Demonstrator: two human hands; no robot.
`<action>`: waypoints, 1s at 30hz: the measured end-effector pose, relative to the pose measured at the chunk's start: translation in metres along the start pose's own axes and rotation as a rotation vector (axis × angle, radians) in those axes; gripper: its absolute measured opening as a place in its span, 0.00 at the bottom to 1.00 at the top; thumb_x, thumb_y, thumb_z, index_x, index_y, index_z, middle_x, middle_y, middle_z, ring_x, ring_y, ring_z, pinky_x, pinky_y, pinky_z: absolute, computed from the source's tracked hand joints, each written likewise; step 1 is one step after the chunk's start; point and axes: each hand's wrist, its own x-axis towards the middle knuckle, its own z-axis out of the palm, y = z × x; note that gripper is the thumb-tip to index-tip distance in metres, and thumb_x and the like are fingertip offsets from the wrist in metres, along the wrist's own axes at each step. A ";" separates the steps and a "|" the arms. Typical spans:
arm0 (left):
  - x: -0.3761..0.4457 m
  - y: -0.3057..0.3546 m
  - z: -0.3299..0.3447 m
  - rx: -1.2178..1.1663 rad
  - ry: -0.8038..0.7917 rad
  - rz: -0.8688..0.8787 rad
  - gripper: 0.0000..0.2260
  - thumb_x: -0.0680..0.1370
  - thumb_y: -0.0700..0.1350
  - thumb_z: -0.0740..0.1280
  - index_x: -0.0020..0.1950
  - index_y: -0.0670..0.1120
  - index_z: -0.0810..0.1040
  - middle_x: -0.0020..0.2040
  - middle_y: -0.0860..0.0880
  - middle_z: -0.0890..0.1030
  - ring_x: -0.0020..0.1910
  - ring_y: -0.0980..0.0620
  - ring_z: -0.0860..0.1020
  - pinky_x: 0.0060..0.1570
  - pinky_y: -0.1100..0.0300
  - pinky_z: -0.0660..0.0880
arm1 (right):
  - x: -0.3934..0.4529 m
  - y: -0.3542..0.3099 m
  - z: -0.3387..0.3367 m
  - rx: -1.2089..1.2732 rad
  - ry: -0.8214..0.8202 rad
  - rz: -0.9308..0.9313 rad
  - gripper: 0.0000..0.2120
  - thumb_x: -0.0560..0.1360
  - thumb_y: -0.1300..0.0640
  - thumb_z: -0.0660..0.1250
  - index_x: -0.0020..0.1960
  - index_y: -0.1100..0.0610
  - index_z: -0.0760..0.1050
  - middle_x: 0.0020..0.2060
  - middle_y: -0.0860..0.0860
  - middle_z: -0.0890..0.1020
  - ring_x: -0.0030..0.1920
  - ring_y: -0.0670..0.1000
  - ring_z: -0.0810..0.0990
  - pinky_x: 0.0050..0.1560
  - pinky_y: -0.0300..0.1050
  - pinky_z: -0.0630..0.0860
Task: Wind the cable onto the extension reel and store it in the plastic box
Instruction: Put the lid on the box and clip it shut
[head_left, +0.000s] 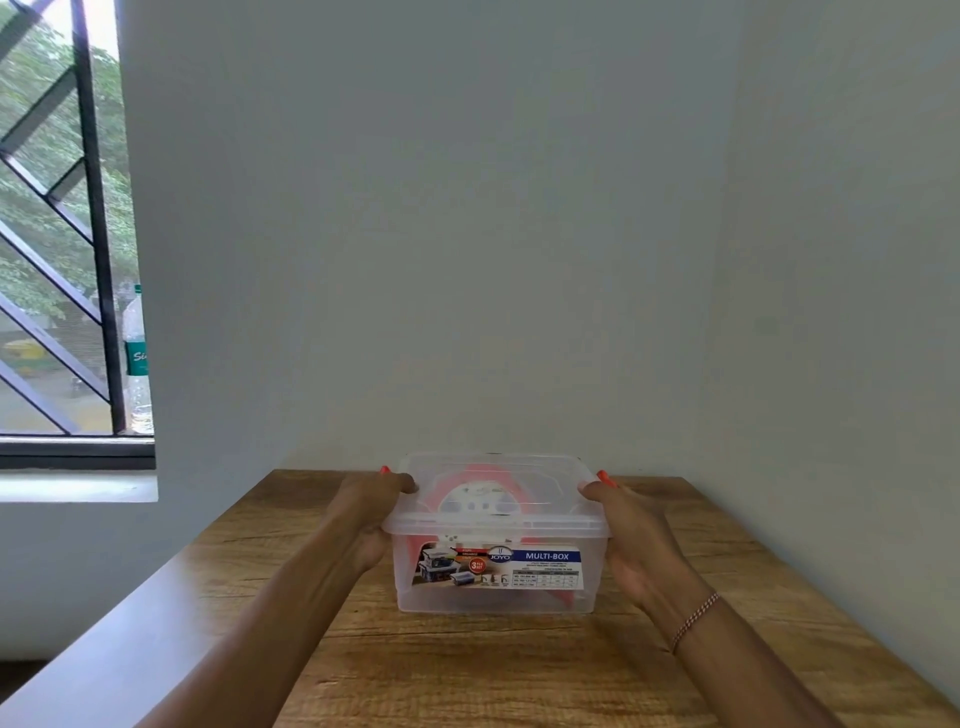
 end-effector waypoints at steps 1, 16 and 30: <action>-0.001 0.000 0.000 0.001 -0.006 -0.003 0.06 0.76 0.30 0.65 0.48 0.39 0.74 0.51 0.35 0.80 0.49 0.35 0.81 0.48 0.39 0.80 | 0.000 0.000 0.000 0.011 -0.009 0.008 0.16 0.72 0.64 0.70 0.60 0.58 0.75 0.47 0.58 0.83 0.38 0.57 0.85 0.33 0.50 0.80; -0.004 0.002 0.001 0.248 0.069 0.209 0.07 0.77 0.31 0.65 0.44 0.39 0.80 0.40 0.41 0.83 0.35 0.45 0.82 0.25 0.61 0.77 | 0.002 -0.002 0.003 -0.408 0.024 -0.180 0.09 0.78 0.59 0.61 0.46 0.51 0.79 0.42 0.54 0.85 0.40 0.56 0.84 0.44 0.60 0.82; -0.009 -0.005 0.004 0.260 0.069 0.277 0.06 0.77 0.38 0.66 0.42 0.46 0.78 0.39 0.47 0.81 0.35 0.48 0.80 0.29 0.58 0.79 | -0.006 -0.001 0.003 -0.430 0.036 -0.249 0.10 0.78 0.55 0.62 0.42 0.50 0.79 0.35 0.45 0.84 0.37 0.49 0.84 0.45 0.57 0.82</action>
